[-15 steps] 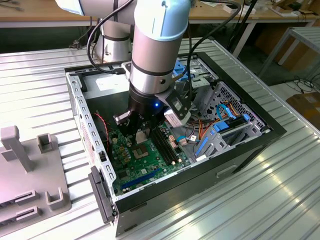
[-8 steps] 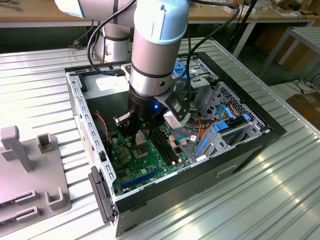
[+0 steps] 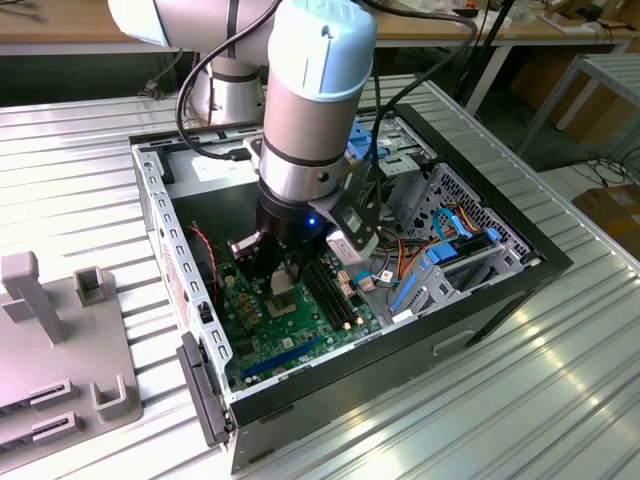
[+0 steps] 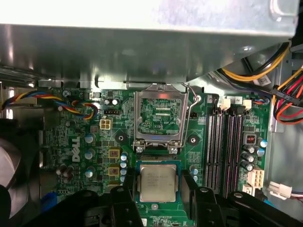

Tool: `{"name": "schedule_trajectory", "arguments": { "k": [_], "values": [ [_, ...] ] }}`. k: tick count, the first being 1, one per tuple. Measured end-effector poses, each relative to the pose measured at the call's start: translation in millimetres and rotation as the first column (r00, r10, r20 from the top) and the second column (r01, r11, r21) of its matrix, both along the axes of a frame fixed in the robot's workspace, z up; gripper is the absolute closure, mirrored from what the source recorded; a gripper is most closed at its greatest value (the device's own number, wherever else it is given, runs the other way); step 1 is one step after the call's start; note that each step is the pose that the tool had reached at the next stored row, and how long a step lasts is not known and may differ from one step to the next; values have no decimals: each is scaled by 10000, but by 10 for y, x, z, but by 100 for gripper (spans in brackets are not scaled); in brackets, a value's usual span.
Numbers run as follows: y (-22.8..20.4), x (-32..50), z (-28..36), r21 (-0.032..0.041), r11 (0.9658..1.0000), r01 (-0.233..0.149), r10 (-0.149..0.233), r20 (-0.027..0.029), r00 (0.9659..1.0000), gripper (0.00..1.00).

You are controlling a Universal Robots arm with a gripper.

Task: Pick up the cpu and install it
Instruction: 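Place the cpu into insertion slot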

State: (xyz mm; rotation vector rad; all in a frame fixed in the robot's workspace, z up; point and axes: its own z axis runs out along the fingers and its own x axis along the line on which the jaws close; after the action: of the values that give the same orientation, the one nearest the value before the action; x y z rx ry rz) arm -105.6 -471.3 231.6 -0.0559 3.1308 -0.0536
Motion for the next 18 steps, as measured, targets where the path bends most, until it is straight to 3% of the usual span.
{"name": "schedule_trajectory", "arguments": {
  "k": [6, 11, 18],
  "values": [
    [-2, 1, -123, -2, 10000, 23, -23, -37, 10000, 53],
    [-23, 1, -162, -1, 10000, 34, -34, -151, 9999, 53],
    [-25, 5, -183, 1, 10000, 38, -38, -157, 9999, 53]
  ]
}}
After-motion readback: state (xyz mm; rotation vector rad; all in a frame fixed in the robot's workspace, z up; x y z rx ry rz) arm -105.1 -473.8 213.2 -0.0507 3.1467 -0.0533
